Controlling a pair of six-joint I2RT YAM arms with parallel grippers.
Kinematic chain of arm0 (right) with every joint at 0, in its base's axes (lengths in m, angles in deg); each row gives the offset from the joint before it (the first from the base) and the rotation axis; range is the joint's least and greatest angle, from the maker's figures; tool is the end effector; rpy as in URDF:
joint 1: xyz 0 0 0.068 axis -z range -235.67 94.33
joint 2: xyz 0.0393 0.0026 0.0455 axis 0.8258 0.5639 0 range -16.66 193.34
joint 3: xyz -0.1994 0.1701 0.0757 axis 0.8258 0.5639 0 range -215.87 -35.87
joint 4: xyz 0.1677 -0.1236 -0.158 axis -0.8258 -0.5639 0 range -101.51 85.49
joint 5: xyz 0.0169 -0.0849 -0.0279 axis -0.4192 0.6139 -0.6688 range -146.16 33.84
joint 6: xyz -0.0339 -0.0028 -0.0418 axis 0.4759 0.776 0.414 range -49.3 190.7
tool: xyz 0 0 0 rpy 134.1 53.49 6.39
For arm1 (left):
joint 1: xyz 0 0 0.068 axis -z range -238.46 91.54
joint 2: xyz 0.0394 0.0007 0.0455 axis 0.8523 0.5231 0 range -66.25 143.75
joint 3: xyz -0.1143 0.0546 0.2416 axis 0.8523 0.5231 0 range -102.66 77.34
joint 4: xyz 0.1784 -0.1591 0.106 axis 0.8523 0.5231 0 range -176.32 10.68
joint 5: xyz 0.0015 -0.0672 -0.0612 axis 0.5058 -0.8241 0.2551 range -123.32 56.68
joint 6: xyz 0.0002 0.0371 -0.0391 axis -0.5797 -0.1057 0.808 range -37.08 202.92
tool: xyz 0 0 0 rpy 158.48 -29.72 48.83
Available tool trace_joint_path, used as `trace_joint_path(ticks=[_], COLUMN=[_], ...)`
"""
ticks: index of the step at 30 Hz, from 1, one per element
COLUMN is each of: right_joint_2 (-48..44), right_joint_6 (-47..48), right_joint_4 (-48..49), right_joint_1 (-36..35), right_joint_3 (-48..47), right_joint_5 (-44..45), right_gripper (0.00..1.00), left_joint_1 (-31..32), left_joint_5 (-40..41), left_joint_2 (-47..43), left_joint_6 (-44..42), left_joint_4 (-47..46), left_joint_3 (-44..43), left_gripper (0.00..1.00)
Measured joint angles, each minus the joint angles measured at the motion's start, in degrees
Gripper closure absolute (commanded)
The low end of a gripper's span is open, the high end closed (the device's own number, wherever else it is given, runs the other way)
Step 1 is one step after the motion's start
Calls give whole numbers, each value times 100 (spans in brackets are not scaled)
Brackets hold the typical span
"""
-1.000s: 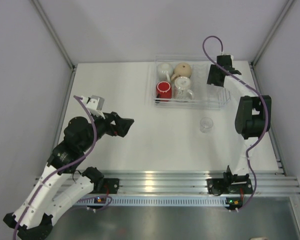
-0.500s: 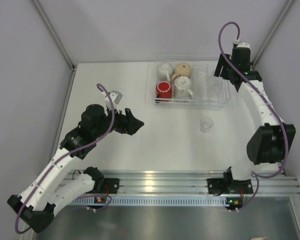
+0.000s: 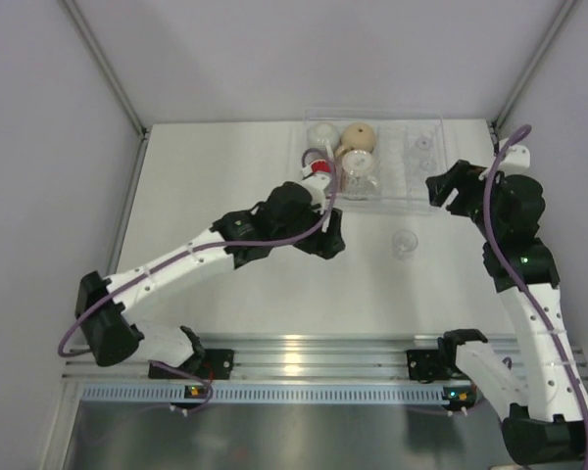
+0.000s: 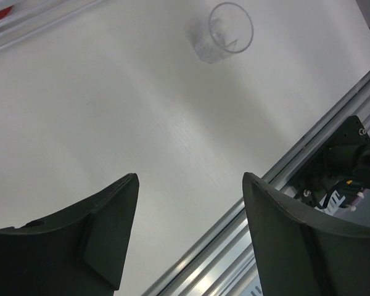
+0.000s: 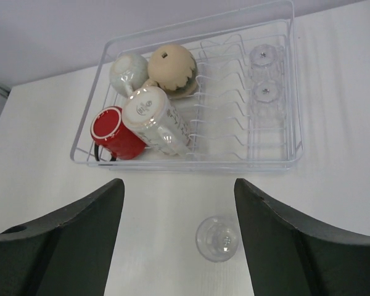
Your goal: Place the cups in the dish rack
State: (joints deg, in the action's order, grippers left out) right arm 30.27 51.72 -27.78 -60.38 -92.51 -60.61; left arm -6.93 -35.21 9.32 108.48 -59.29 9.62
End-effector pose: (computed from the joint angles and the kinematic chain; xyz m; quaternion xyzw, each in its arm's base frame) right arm 0.1768 0.0174 0.3812 0.0738 0.7820 0.1567 0.5988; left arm 0.1827 -0.2318 0.3325 0.2067 0.8620 -0.2997 0.3528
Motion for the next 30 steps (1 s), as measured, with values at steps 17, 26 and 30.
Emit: trace_joint_path(ticks=[17, 26, 30], right_joint_2=[-1814, -1915, -2048], right_joint_6=[-411, -219, -181], right_joint_4=[24, -238, -304], right_joint_1=[-33, -339, -444], right_joint_3=[11, -299, -409], right_joint_5=[225, 793, 898], right_gripper=[28, 28, 28], left_joint_1=[776, 776, 774], left_joint_5=[632, 796, 798], left_joint_2=[3200, 4334, 4756], left_joint_6=[138, 310, 448], left_joint_4=[-201, -481, -562], left_joint_3=[-2559, -3309, -3595], left_gripper=[36, 41, 42])
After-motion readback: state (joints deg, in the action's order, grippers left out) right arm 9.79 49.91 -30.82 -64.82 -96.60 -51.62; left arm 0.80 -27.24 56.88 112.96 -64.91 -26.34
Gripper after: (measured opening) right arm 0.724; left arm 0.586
